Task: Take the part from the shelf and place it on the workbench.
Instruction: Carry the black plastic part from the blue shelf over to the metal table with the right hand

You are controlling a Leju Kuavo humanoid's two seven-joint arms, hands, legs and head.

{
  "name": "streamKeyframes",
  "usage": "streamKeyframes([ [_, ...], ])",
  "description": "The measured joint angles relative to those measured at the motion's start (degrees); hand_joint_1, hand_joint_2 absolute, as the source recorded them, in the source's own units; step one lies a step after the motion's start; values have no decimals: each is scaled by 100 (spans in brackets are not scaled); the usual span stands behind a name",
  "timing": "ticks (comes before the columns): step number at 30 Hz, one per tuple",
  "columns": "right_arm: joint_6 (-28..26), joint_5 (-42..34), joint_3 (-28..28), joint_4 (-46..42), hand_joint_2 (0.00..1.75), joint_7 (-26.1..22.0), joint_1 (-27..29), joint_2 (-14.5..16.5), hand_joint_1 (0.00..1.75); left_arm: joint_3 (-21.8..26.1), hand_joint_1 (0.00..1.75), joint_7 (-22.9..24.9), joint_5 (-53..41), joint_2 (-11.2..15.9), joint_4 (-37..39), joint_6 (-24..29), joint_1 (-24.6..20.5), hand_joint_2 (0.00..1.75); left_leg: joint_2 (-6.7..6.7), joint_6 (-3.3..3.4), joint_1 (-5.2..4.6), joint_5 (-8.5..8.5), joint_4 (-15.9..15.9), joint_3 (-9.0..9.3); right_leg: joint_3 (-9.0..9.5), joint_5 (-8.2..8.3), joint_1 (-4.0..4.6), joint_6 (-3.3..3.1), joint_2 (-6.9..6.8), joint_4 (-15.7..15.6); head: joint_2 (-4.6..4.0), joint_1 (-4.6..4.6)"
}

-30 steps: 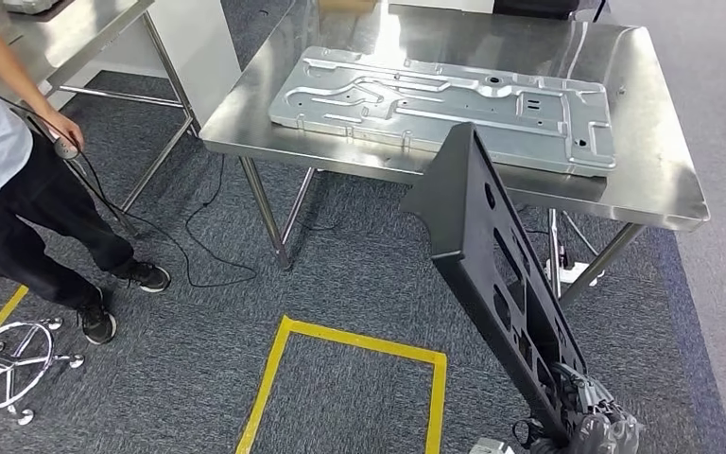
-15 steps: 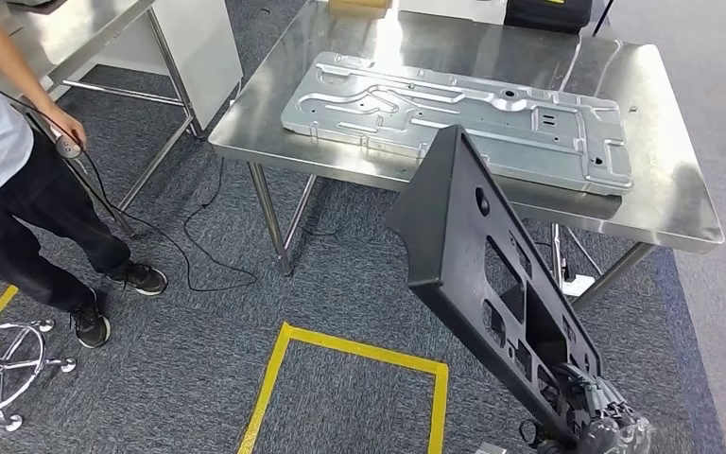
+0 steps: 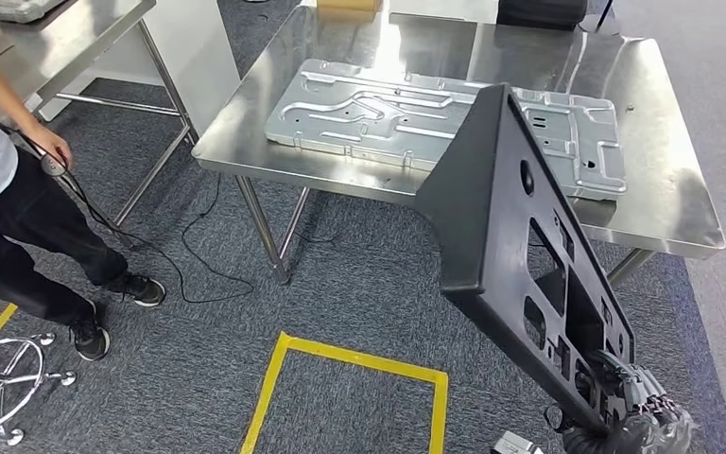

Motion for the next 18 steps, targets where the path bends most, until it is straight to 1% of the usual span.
streamKeyframes([
  [1, 0, 3, -7, -17, 175, 4, -15, -1, 175, 0, 0, 1, -5, 2, 0, -2, 1, 175, 1, 23, 0, 267, -398, 133, 50, -34, 1, 13, 4, 0, 0, 1],
  [2, 0, 7, -17, -34, 175, 11, -40, -3, 175, -1, 0, 3, -13, 4, 0, -5, -1, 175, 3, 44, -12, 449, -761, 272, 89, -69, 11, 36, 6, 1, 0, 2],
  [3, 0, 13, -35, -50, 175, 21, -74, -5, 175, -2, 0, 5, -24, 4, 1, -8, -7, 175, 3, 68, -24, 559, -1037, 390, 117, -101, 17, 68, 9, 1, 0, 2],
  [4, 0, 16, -58, -63, 175, 30, -113, -9, 175, -4, 0, 6, -34, 4, 1, -11, -14, 175, 1, 89, -37, 577, -1167, 449, 129, -124, 22, 99, 10, -1, 0, 3],
  [5, 0, 17, -89, -74, 175, 38, -154, -13, 175, -7, 0, 8, -44, 5, 1, -15, -16, 175, -2, 109, -55, 543, -1186, 469, 133, -137, 23, 134, 12, -9, 0, 3],
  [7, 0, 14, -165, -105, 175, 50, -224, -22, 175, -9, 0, 11, -58, 8, 1, -20, -16, 175, -8, 175, -51, 548, -1240, 503, 161, -160, 9, 198, 7, -16, 0, 2],
  [8, 0, 11, -206, -124, 175, 56, -254, -28, 175, -10, 0, 13, -64, 9, 0, -21, -14, 175, -7, 214, -43, 554, -1279, 533, 150, -199, 5, 225, 4, 42, 0, 4],
  [9, 0, 7, -246, -140, 175, 61, -281, -36, 175, -12, 0, 14, -69, 10, 0, -22, -16, 175, -4, 254, -31, 562, -1319, 568, 82, -289, 3, 247, 1, 204, 0, 5],
  [10, 0, 4, -288, -153, 175, 66, -302, -44, 175, -15, 0, 14, -73, 10, 1, -24, -21, 175, 1, 287, -25, 561, -1343, 598, -65, -426, -4, 260, 0, 496, 0, 8],
  [11, 0, 2, -325, -157, 175, 67, -317, -51, 175, -19, 0, 13, -77, 10, 1, -25, -25, 175, 4, 313, -27, 546, -1349, 616, -279, -581, -1, 271, 0, 868, 0, 10],
  [12, 0, 0, -358, -159, 175, 68, -324, -55, 175, -22, 0, 14, -81, 10, 1, -26, -27, 175, 5, 328, -31, 527, -1347, 631, -514, -704, -2, 281, 0, 1244, 0, 8],
  [13, 0, 0, -387, -159, 175, 69, -326, -58, 175, -26, 0, 14, -84, 10, 1, -27, -26, 175, 3, 334, -34, 503, -1343, 651, -702, -733, -3, 289, 0, 1503, 0, 9],
  [14, 0, 0, -408, -159, 175, 70, -326, -61, 175, -29, 0, 15, -87, 10, 1, -27, -22, 175, -2, 331, -36, 475, -1341, 680, -794, -640, -3, 291, 0, 1556, 0, 8],
  [15, 0, 0, -425, -159, 175, 71, -328, -63, 175, -32, 0, 15, -87, 9, 1, -27, -17, 175, -8, 322, -35, 442, -1338, 723, -772, -435, -3, 286, -1, 1386, 0, 8],
  [16, 0, 0, -443, -159, 175, 71, -331, -66, 175, -35, 0, 15, -87, 7, 1, -27, -13, 175, -14, 308, -35, 401, -1335, 774, -655, -160, -3, 274, -1, 1035, 0, 9],
  [17, 0, 0, -461, -158, 175, 71, -336, -69, 175, -38, 0, 15, -87, 5, 1, -27, -10, 175, -18, 287, -40, 357, -1331, 816, -510, 51, 3, 254, -1, 670, 0, 9],
  [18, 0, 0, -478, -161, 175, 71, -343, -72, 175, -41, 0, 15, -88, 3, 2, -27, -14, 175, -22, 258, -50, 313, -1320, 843, -380, 182, 14, 231, 1, 358, 0, 9],
])
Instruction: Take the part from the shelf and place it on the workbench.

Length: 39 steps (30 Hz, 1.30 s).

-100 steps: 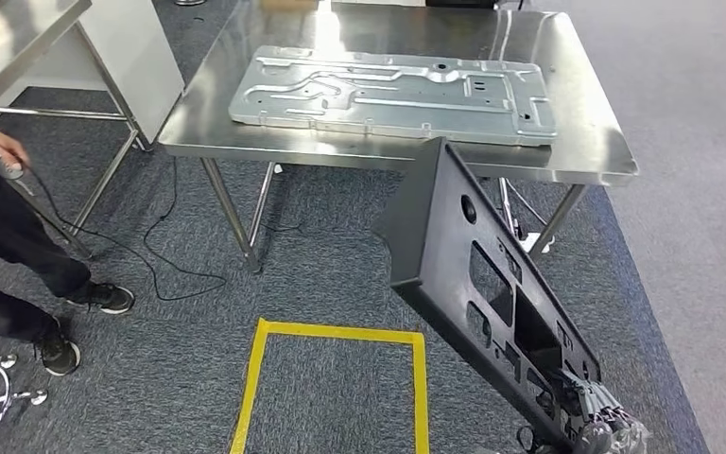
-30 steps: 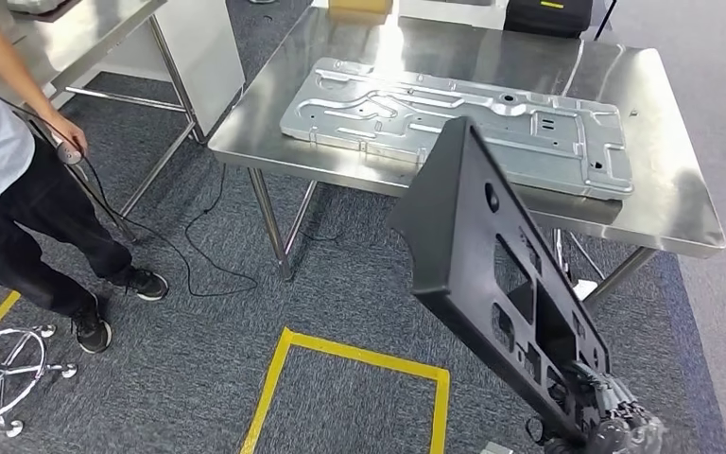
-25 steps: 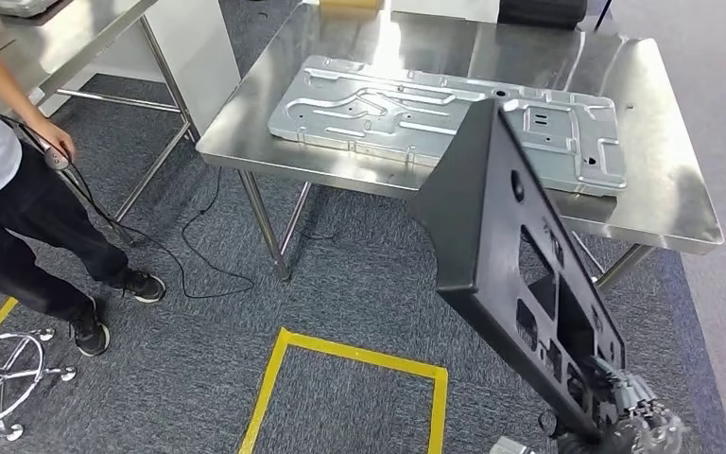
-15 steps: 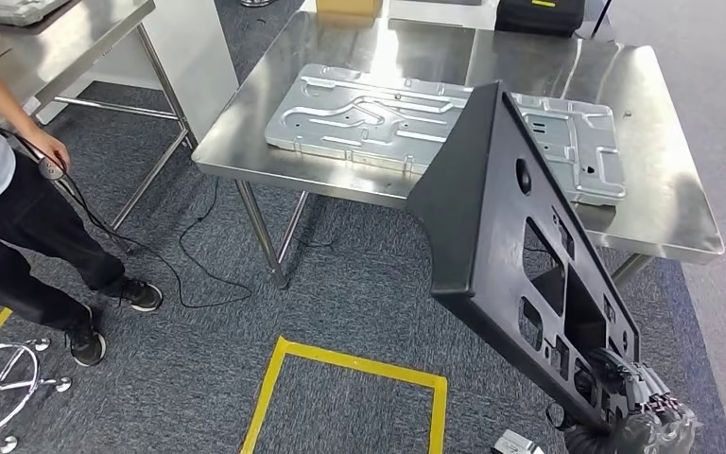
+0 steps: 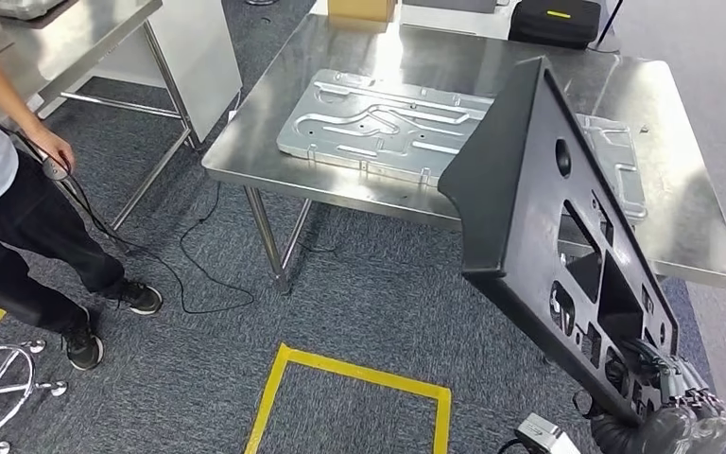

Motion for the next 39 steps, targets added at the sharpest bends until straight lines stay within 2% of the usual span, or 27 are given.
streamKeyframes([
  [1, 0, 0, -15, -3, 175, 4, -5, -3, 175, -3, 0, -1, -1, -1, 1, 0, -4, 175, -1, -30, -9, -32, 2, 13, 78, 45, 14, -24, 4, -185, 0, -1],
  [3, 0, -1, -39, -11, 175, 21, -15, -8, 175, -7, 0, -3, -1, 0, 1, 0, -18, 175, 1, -84, -21, -68, -17, 28, 117, -3, 33, -73, 18, -273, 0, -2],
  [5, 0, -4, -68, -11, 175, 42, -24, -12, 175, -11, 0, -5, -1, 2, 0, 2, -29, 175, 10, -136, -17, -122, 7, 55, 158, -16, 3, -129, 27, -316, 0, -3],
  [6, 0, -7, -85, -11, 175, 48, -33, -13, 175, -14, 0, -7, -1, 3, 0, 2, -32, 175, 14, -163, -13, -201, 143, 9, 191, -26, -13, -160, 22, -342, 0, -5],
  [7, 0, -9, -105, -11, 175, 51, -44, -14, 175, -17, 0, -8, -2, 4, 0, 3, -34, 175, 16, -190, -3, -326, 402, -112, 226, -39, -23, -191, 12, -363, 0, -8],
  [9, 0, -12, -160, -11, 175, 60, -66, -15, 175, -25, 0, -9, -3, 5, 1, 3, -27, 175, 18, -229, 20, -607, 1171, -557, 274, -84, -14, -232, -8, -370, 0, -12],
  [10, 0, -13, -191, -11, 175, 67, -71, -15, 175, -28, 0, -9, -5, 5, 1, 3, -19, 175, 18, -242, 29, -661, 1484, -776, 299, -111, -10, -240, -11, -370, 0, -10],
  [11, 0, -13, -222, -10, 175, 75, -73, -15, 175, -30, 0, -9, -7, 7, 1, 2, -10, 175, 18, -249, 36, -605, 1617, -916, 332, -141, -8, -240, -9, -370, 0, -12],
  [12, 0, -13, -253, -10, 175, 85, -75, -15, 175, -31, 0, -9, -9, 8, 1, 2, -2, 175, 18, -247, 40, -429, 1525, -946, 376, -175, -7, -235, -4, -370, 0, -12],
  [14, 0, -12, -309, -9, 175, 109, -82, -15, 175, -36, 0, -9, -16, 11, 1, -1, 6, 175, 20, -212, 41, 87, 856, -761, 475, -253, -7, -210, 4, -371, 0, -11],
  [15, 0, -11, -333, -9, 175, 122, -89, -15, 175, -39, 0, -9, -19, 11, 1, -3, 5, 175, 22, -191, 31, 262, 512, -632, 506, -293, 1, -184, 8, -363, 0, -11],
  [16, 0, -10, -352, -8, 175, 135, -97, -16, 175, -43, 0, -9, -22, 11, 1, -4, -2, 175, 23, -168, 19, 348, 286, -546, 521, -323, 7, -154, 11, -362, 0, -10],
  [18, 0, -5, -381, -7, 175, 149, -111, -17, 175, -49, 0, -9, -25, 13, 1, -6, -12, 175, 20, -127, -16, 318, 157, -486, 527, -360, 11, -88, 14, -372, 0, -9],
  [21, 0, 4, -416, -10, 175, 154, -129, -24, 175, -53, 0, -10, -26, 18, 1, -6, -3, 175, 16, -33, 10, 311, 49, -399, 525, -450, -1, 0, 3, -274, 0, -5],
  [23, 0, 8, -436, -9, 175, 155, -139, -30, 175, -55, 0, -11, -27, 18, 1, -7, -8, 175, 23, 30, 21, 288, -7, -312, 260, -675, -9, 35, -1, 258, 0, -1],
  [25, 0, 13, -463, -2, 175, 163, -140, -32, 175, -57, 0, -11, -34, 19, 1, -9, -15, 175, 26, 66, 16, 228, -10, -246, -209, -891, -16, 66, -1, 984, 0, 1],
  [26, 0, 13, -482, 2, 175, 170, -139, -36, 175, -59, 0, -11, -38, 19, 1, -12, -14, 175, 23, 69, 14, 192, -9, -206, -380, -869, -22, 79, -2, 1177, 0, 0],
  [27, 0, 9, -508, 5, 175, 180, -141, -39, 175, -60, 0, -10, -44, 19, 1, -16, -11, 175, 18, 63, 14, 151, -8, -157, -452, -735, -28, 87, -2, 1167, 0, 1],
  [28, 0, 0, -540, 6, 175, 187, -143, -46, 175, -62, 0, -10, -53, 19, 1, -23, -8, 175, 11, 52, 16, 106, -6, -96, -408, -497, -36, 88, -3, 939, 0, 0],
  [29, 0, -13, -571, 6, 175, 193, -146, -55, 175, -66, 0, -10, -64, 17, 1, -32, -4, 175, 6, 33, 16, 53, -4, -39, -293, -225, -43, 82, -4, 568, 0, 2],
  [30, 0, -28, -601, 8, 175, 198, -151, -67, 175, -72, 0, -10, -78, 16, 1, -42, -3, 175, 3, 5, 6, 1, 2, 10, -163, -37, -37, 69, -5, 232, 0, 3],
  [31, 0, -46, -630, 7, 175, 202, -155, -81, 175, -78, 0, -10, -90, 15, 2, -49, -5, 175, 0, -26, -3, -44, 7, 40, -49, 64, -28, 42, -2, -33, 0, 4],
  [32, 0, -62, -653, 6, 175, 207, -157, -96, 175, -84, 0, -9, -99, 15, 2, -56, -10, 175, 0, -54, -13, -76, 7, 52, 14, 76, -15, 14, 1, -174, 0, 3],
  [36, 0, -110, -763, 1, 175, 258, -162, -161, 175, -98, 0, -10, -124, 19, 2, -67, -40, 175, 14, -161, -13, -177, 37, 92, 113, -16, -24, -120, 24, -282, 0, -10],
  [37, 0, -114, -779, 1, 175, 263, -167, -169, 175, -99, 0, -10, -127, 20, 2, -68, -44, 175, 19, -190, -7, -260, 211, 23, 159, -32, -34, -156, 19, -314, 0, -14],
  [38, 0, -114, -789, 0, 175, 264, -173, -175, 175, -101, 0, -11, -130, 20, 2, -68, -44, 175, 22, -213, 3, -377, 503, -123, 207, -53, -39, -187, 11, -336, 0, -19],
  [39, 0, -114, -798, -1, 175, 267, -180, -181, 175, -102, 0, -11, -134, 20, 2, -69, -41, 175, 23, -229, 10, -509, 896, -352, 244, -85, -33, -211, 4, -345, 0, -22],
])
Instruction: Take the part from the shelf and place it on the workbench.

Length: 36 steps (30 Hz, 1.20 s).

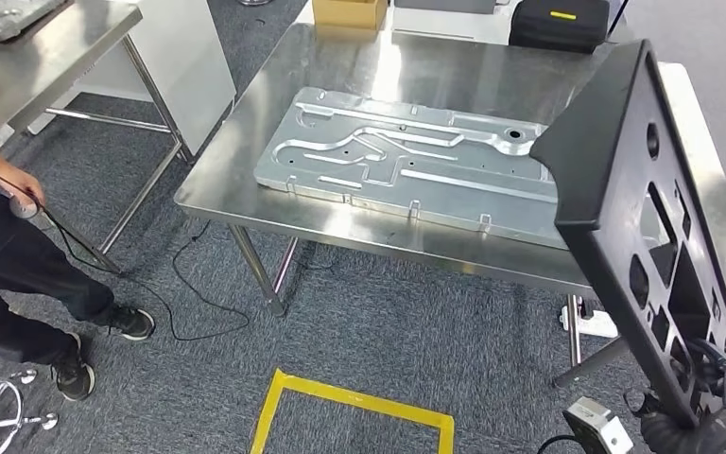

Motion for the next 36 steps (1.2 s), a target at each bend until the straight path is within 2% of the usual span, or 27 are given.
streamKeyframes([
  [1, 0, 0, -8, 1, 175, 2, -5, -9, 175, -1, 0, 1, -4, 0, 1, -1, 7, 175, 0, -11, 7, -104, 394, -260, 34, -35, 7, -14, -5, -2, 0, -2],
  [2, 0, 0, -16, 1, 175, 7, -7, -20, 175, -2, 0, 1, -9, 0, 1, -1, 16, 175, 0, -17, 12, -123, 670, -478, 75, -74, 14, -19, -4, -2, 0, -2],
  [3, 0, 0, -25, 2, 175, 18, -9, -33, 175, -2, 0, 0, -14, 1, 1, 0, 27, 175, 0, -15, 14, -21, 751, -611, 128, -118, 21, -19, 0, -2, 0, -2],
  [4, 0, 0, -32, 2, 175, 32, -12, -47, 175, -3, 0, -2, -19, 1, 0, 1, 34, 175, 0, -3, 15, 196, 607, -633, 193, -165, 26, -15, 5, -2, 0, -2],
  [6, 0, 1, -41, 3, 175, 64, -26, -74, 175, -7, 0, -11, -27, 3, 0, 2, 41, 175, 0, 49, 9, 726, -71, -443, 328, -269, 32, 6, 14, -6, 0, 1],
  [7, 0, 2, -46, 3, 175, 75, -39, -89, 175, -8, 0, -17, -30, 3, 0, 2, 39, 175, 1, 80, -8, 865, -389, -318, 370, -319, 38, 34, 20, -6, 0, 1],
  [8, 0, 2, -53, 4, 175, 85, -50, -106, 175, -11, 0, -23, -31, 4, 1, 2, 31, 175, 5, 107, -28, 909, -589, -229, 397, -356, 36, 66, 23, -16, 0, 3],
  [10, 0, 3, -71, 5, 175, 105, -65, -134, 175, -20, 0, -33, -31, 7, 1, 2, 21, 175, 7, 159, -67, 832, -762, -135, 457, -365, 32, 145, 20, -14, 0, 2],
  [12, 0, 8, -82, 6, 175, 126, -69, -158, 175, -27, 0, -31, -31, 10, 1, 2, 27, 175, -3, 221, -55, 806, -883, 3, 497, -356, 16, 197, 4, 68, 0, 6],
  [14, 0, 3, -89, 5, 175, 142, -91, -191, 175, -31, 0, -25, -31, 11, 1, 2, 21, 175, -7, 282, -35, 777, -976, 175, 286, -467, 4, 243, -4, 462, 0, 13],
  [16, 0, -9, -96, 5, 175, 148, -109, -221, 175, -35, 0, -20, -31, 10, 1, 1, 8, 175, -6, 314, -36, 707, -996, 269, -199, -703, -8, 287, -3, 1135, 0, 16],
  [17, 0, -12, -97, 7, 175, 151, -109, -232, 175, -37, 0, -17, -31, 10, 1, 0, 11, 175, -8, 316, -36, 660, -996, 315, -442, -785, -15, 307, -4, 1391, 0, 16],
  [18, 0, -16, -98, 8, 175, 156, -104, -238, 175, -38, 0, -15, -31, 9, 1, -1, 21, 175, -11, 307, -34, 605, -996, 377, -611, -788, -23, 321, -5, 1495, 0, 15],
  [19, 0, -21, -99, 8, 175, 163, -103, -246, 175, -38, 0, -14, -31, 9, 1, -1, 33, 175, -13, 293, -29, 543, -995, 453, -684, -682, -29, 331, -6, 1411, 0, 16],
  [20, 0, -27, -101, 8, 175, 170, -103, -255, 175, -38, 0, -14, -31, 9, 1, -1, 43, 175, -15, 274, -21, 476, -995, 544, -660, -455, -34, 333, -7, 1145, 0, 16],
  [21, 0, -34, -102, 9, 175, 176, -103, -262, 175, -38, 0, -14, -31, 8, 1, -1, 54, 175, -16, 249, -14, 403, -995, 621, -600, -131, -39, 325, -11, 788, 0, 20],
  [23, 0, -54, -111, 17, 175, 178, -104, -272, 175, -39, 0, -13, -31, 8, 3, 2, 43, 175, -21, 182, -12, 273, -986, 717, -506, 262, -10, 268, -18, 278, 0, 16],
  [24, -1, -66, -116, 20, 175, 176, -97, -274, 175, -40, 0, -11, -32, 8, 4, 3, 34, 175, -20, 145, -15, 231, -984, 741, -500, 331, 6, 220, -14, 182, 0, 12],
  [26, -1, -81, -125, 20, 175, 177, -84, -277, 175, -43, 0, -6, -37, 9, 5, 7, 7, 175, -17, 80, -18, 217, -962, 763, -465, 275, 24, 114, 6, 171, 1, 4],
  [27, -2, -85, -128, 17, 175, 179, -79, -277, 175, -45, 0, -5, -42, 9, 5, 9, 3, 175, -14, 53, -13, 246, -853, 741, -418, 257, 17, 70, 14, 148, 1, 4],
  [29, -2, -85, -133, 12, 175, 180, -82, -277, 175, -50, 0, -5, -56, 9, 5, 11, -3, 175, -8, 12, -1, 264, -332, 458, -277, 188, 10, 0, 14, 99, 1, -5],
  [30, -2, -85, -133, 9, 175, 179, -84, -277, 175, -54, 0, -5, -61, 9, 5, 10, -1, 175, -6, -4, 4, 198, 31, 226, -209, 141, 15, -24, 9, 78, 0, -9],
  [32, -2, -85, -134, 7, 175, 179, -83, -277, 175, -62, 0, -3, -64, 9, 6, 10, 13, 175, -5, -26, 6, -116, 597, -249, -80, 34, 32, -47, 10, 64, 0, -12],
  [33, -2, -86, -134, 7, 175, 179, -82, -277, 175, -67, 0, -2, -64, 9, 6, 10, 23, 175, -5, -28, 6, -241, 698, -413, -6, -26, 43, -52, 16, 64, 0, -13],
  [34, -2, -88, -134, 7, 175, 179, -81, -277, 175, -71, 0, -1, -64, 9, 7, 10, 30, 175, -5, -15, 5, -250, 642, -504, 79, -89, 55, -54, 23, 63, 0, -12],
  [35, -2, -93, -134, 7, 175, 179, -80, -277, 175, -74, 0, -1, -64, 9, 7, 10, 35, 175, -6, 16, -1, -101, 423, -517, 173, -156, 71, -54, 28, 63, 0, -13],
  [36, -2, -103, -134, 7, 175, 179, -80, -277, 175, -78, 0, 0, -64, 9, 7, 10, 35, 175, -6, 67, -10, 198, 80, -473, 255, -224, 86, -54, 30, 57, 0, -12],
])
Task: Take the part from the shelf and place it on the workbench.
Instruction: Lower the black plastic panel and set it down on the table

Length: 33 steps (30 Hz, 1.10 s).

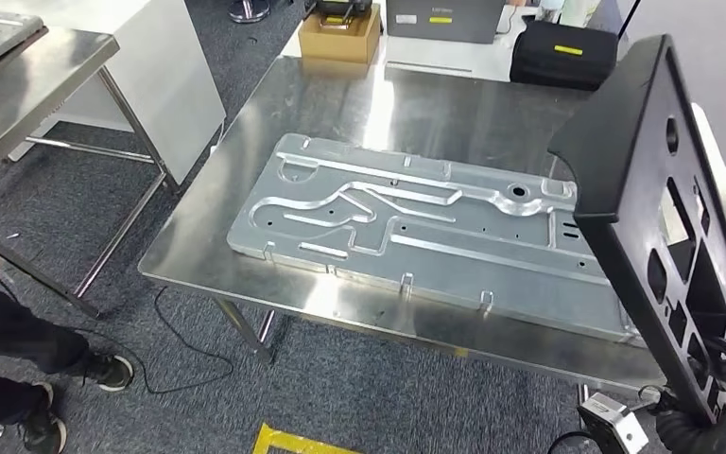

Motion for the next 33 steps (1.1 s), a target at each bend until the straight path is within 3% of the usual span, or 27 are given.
streamKeyframes([
  [1, 1, -11, 0, 3, 175, 0, -2, 0, 175, -2, 0, 2, 0, 3, -1, 1, 6, 175, -9, 52, -24, 304, -299, 50, 83, -66, 15, 8, 2, -1, 0, 14],
  [3, 1, -34, -2, 9, 175, -2, -4, -1, 175, -7, 0, 3, 0, 8, -1, 5, 10, 175, -25, 142, -90, 626, -685, 132, 182, -177, 11, 58, 24, -18, 0, 22],
  [7, -2, -75, -8, 12, 175, -13, 15, -12, 175, -11, 0, 11, -2, 9, 0, 14, 18, 175, -31, 227, -111, 641, -881, 397, 307, -255, -12, 162, 33, 210, 0, 8],
  [9, -3, -85, -17, 10, 175, -16, 8, -27, 175, -13, 0, 9, -2, 9, 0, 19, -11, 175, -20, 265, -97, 604, -925, 520, 74, -460, -28, 212, 23, 645, 0, 11],
  [11, -3, -87, -30, 12, 175, -17, 12, -38, 175, -13, 0, 5, -1, 6, 0, 26, -29, 175, -20, 280, -94, 543, -926, 577, -371, -731, -47, 266, 19, 1240, 0, 12],
  [12, -3, -89, -39, 14, 175, -17, 18, -42, 175, -13, 0, 7, 1, 4, 0, 35, -27, 175, -22, 274, -92, 503, -925, 614, -566, -785, -62, 287, 15, 1415, 0, 13],
  [13, -3, -92, -48, 15, 175, -17, 22, -44, 175, -13, 0, 15, 2, 1, 0, 50, -19, 175, -26, 262, -87, 456, -924, 666, -683, -720, -77, 304, 11, 1420, 0, 13],
  [14, -3, -96, -57, 15, 175, -17, 22, -45, 175, -13, 0, 27, 2, -2, 0, 71, -10, 175, -32, 243, -77, 401, -923, 735, -718, -528, -93, 320, 4, 1249, 0, 13],
  [16, -2, -101, -70, 21, 175, -17, 23, -46, 175, -13, 0, 55, 1, -13, 1, 114, 2, 175, -40, 187, -57, 280, -916, 878, -665, 35, -119, 342, -6, 660, 0, 12],
  [18, -1, -99, -79, 33, 175, -16, 29, -46, 175, -12, 0, 74, 0, -20, 3, 140, -14, 175, -54, 120, -53, 188, -898, 923, -649, 320, -96, 283, -21, 286, 0, 21],
  [21, 0, -98, -85, 41, 175, -7, 44, -46, 169, -13, 0, 33, 0, -21, 4, 80, -40, 175, -61, 35, -50, 110, -887, 941, -635, 332, -70, 137, -27, 212, 0, 16],
  [23, -1, -98, -87, 43, 175, 0, 37, -46, 164, -16, 0, -33, -2, -19, 4, -4, -45, 175, -42, -24, -42, 24, -710, 889, -550, 312, -80, 87, -29, 161, 0, 12],
  [25, -1, -99, -87, 44, 175, 1, 29, -46, 164, -22, 0, -66, -9, -17, 4, -43, -47, 175, -20, -71, -31, -158, -258, 658, -482, 289, -83, 50, -41, 126, 0, 9],
  [28, 1, -90, -86, 55, 175, 7, 24, -47, 164, -32, 0, -64, -13, -17, 4, -43, -38, 175, -5, -89, -22, -447, 623, 70, -444, 245, -61, 7, -48, 121, 0, 8],
  [29, 1, -82, -85, 62, 175, 9, 24, -48, 164, -33, 0, -56, -10, -17, 4, -36, -32, 175, -4, -77, -24, -404, 717, -52, -424, 227, -48, -2, -45, 121, 0, 8],
  [31, 1, -68, -84, 75, 175, 13, 23, -48, 164, -32, 0, -37, -3, -15, 4, -23, -27, 175, -3, 0, -44, 8, 295, 8, -357, 188, -15, -8, -37, 118, 0, 8],
  [33, 2, -63, -82, 83, 175, 16, 17, -48, 165, -32, 0, -26, 0, -7, 4, -18, -36, 87, 11, 147, -95, 433, -424, 237, -299, 155, 2, -4, -38, 108, 0, 11],
])
